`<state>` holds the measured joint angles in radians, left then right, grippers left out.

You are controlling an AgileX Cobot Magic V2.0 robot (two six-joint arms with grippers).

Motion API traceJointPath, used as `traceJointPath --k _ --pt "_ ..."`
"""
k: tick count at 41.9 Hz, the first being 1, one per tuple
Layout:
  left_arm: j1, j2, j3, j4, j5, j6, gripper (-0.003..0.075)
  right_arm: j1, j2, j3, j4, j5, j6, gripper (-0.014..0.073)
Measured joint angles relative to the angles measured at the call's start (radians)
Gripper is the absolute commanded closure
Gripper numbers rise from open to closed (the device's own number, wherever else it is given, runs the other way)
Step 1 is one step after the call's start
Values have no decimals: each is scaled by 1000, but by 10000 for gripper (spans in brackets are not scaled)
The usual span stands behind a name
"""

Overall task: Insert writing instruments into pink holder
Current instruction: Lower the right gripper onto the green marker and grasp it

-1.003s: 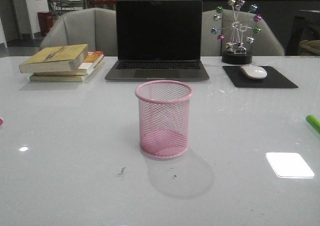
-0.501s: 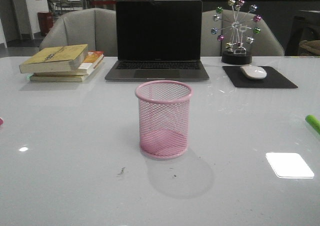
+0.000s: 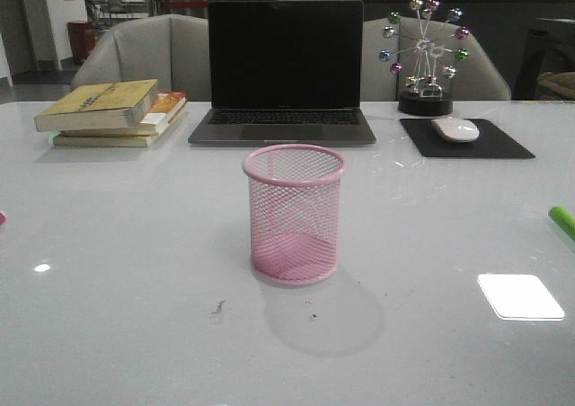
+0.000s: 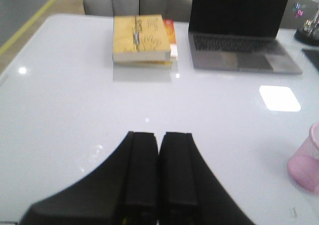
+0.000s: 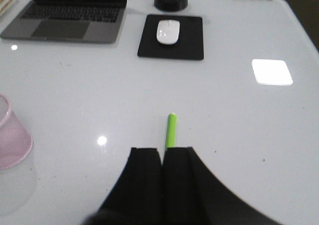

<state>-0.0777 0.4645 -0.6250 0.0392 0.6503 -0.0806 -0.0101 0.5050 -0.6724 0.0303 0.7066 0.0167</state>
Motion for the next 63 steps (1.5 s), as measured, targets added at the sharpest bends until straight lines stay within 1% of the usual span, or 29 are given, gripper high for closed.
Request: traceJointPath --k 5,7,8,9,10,12,13,15,17,18,20,25,27,34,42,48,56,63 --pt "0 46 27 0 17 0 626 0 46 0 0 45 0 531" --pt "0 62 32 0 24 0 607 0 65 0 0 61 0 510" --pt "0 69 33 0 27 0 589 0 76 0 0 69 0 478" --pt "0 76 33 0 27 0 565 0 84 0 0 75 0 435" --pt "0 83 34 0 27 0 534 0 93 0 0 84 0 409" --pt "0 93 35 2 27 4 439 0 113 0 0 97 0 285" --pt "0 99 36 5 27 8 374 0 122 0 0 100 0 236" --pt "0 105 36 7 27 15 279 0 144 0 0 103 0 139" --pt "0 110 38 7 25 22 192 0 167 0 0 109 0 83" --pt "0 111 38 7 23 22 167 0 178 0 0 109 0 64" --pt "0 116 38 7 23 26 142 0 200 0 0 109 0 63" --pt "-50 126 38 7 19 30 165 0 276 -7 0 109 0 81" --pt "-89 128 38 7 11 37 183 -4 318 -18 0 109 2 95" --pt "-256 132 38 5 -25 49 230 -38 510 -76 -2 99 12 96" --pt "-388 132 38 3 -29 52 270 -76 744 -181 -4 57 18 96" --pt "-424 132 38 3 -29 52 287 -81 913 -265 -2 31 20 96" --pt "-425 132 38 3 -29 52 287 -59 1110 -386 0 20 20 96" --pt "-425 132 38 3 -29 53 287 -36 1242 -485 0 18 14 96"
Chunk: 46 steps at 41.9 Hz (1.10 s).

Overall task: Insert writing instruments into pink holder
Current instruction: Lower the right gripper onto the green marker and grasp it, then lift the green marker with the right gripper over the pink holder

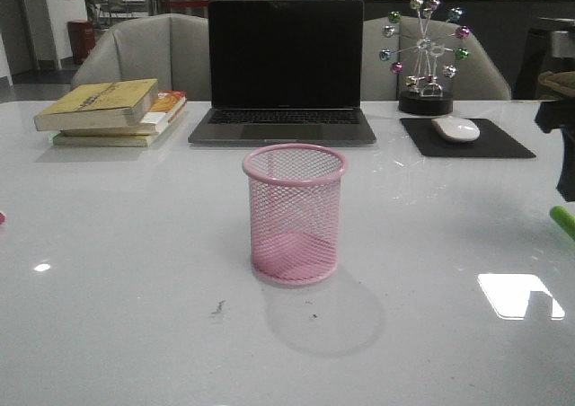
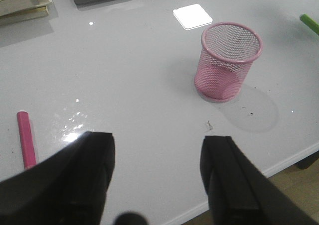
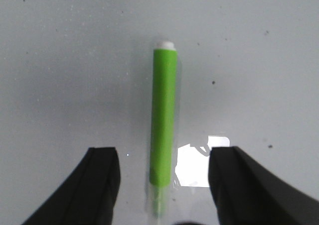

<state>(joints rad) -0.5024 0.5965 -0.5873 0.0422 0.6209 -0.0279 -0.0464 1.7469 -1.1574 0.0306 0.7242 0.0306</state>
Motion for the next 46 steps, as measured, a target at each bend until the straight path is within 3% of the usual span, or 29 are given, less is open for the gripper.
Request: traceJointPath --k 25,36,46 --pt "0 0 0 0 0 0 287 7 257 -198 0 26 -9 104" --pt "0 0 0 0 0 0 287 7 280 -238 -7 58 -9 414" --pt "0 0 0 0 0 0 287 7 279 -239 -5 71 -11 442"
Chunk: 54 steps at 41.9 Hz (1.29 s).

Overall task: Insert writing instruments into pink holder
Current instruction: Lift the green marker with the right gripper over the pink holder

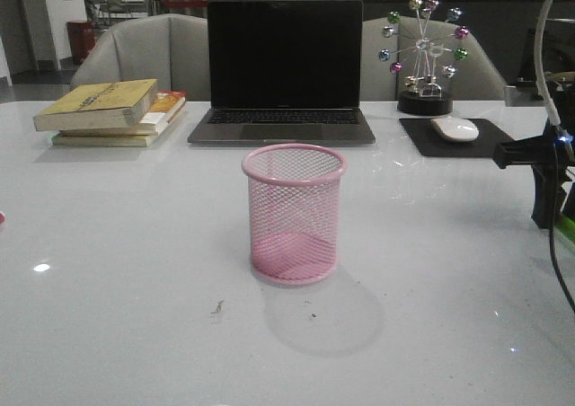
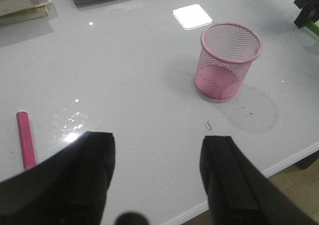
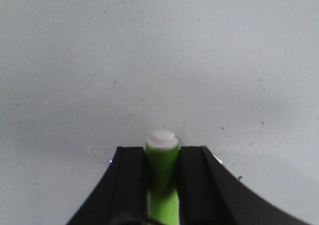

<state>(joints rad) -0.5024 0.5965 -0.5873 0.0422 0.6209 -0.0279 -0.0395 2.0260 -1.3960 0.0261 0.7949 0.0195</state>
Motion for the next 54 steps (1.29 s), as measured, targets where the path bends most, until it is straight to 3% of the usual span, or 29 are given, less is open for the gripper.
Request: traceJointPath --k 8,14,24,30,42,54 --pt "0 0 0 0 0 0 287 11 -85 20 13 9 0 442" --pt "0 0 0 0 0 0 287 74 -261 96 13 -94 0 442" --pt "0 0 0 0 0 0 287 273 -559 300 21 -450 0 442" --pt "0 0 0 0 0 0 287 420 -664 431 23 -748 0 442" --pt "-1 0 0 0 -2 0 287 617 -625 631 -91 -1346 0 442" --pt "-1 0 0 0 -2 0 287 622 -412 645 -103 -1570 0 442"
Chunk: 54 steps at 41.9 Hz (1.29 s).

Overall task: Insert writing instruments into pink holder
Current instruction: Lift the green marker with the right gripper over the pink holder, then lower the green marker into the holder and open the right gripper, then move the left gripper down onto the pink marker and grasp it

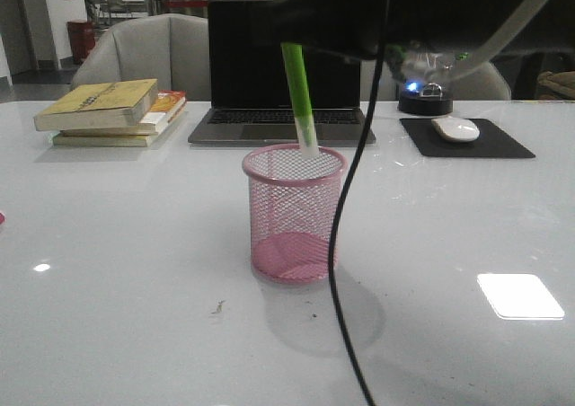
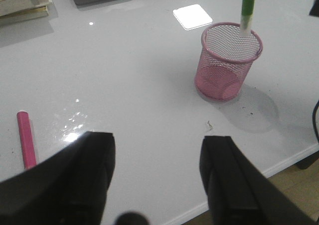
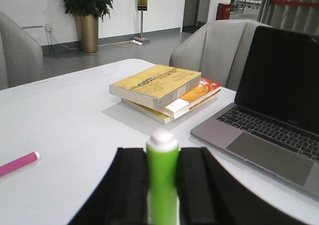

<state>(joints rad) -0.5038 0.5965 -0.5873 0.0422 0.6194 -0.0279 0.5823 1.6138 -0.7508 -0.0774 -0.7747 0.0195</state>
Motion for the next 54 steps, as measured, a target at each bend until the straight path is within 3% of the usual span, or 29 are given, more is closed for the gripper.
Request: traceJointPath --k 13,22,31,36,54 --pt "0 0 0 0 0 0 287 0 149 0 0 -53 0 426" --pt "0 0 0 0 0 0 287 0 168 0 0 -47 0 209" --pt "0 0 0 0 0 0 287 0 127 0 0 -10 0 165" --pt "0 0 0 0 0 0 287 0 9 1 0 120 0 166" --pt "0 0 0 0 0 0 287 0 -614 8 0 986 -2 166"
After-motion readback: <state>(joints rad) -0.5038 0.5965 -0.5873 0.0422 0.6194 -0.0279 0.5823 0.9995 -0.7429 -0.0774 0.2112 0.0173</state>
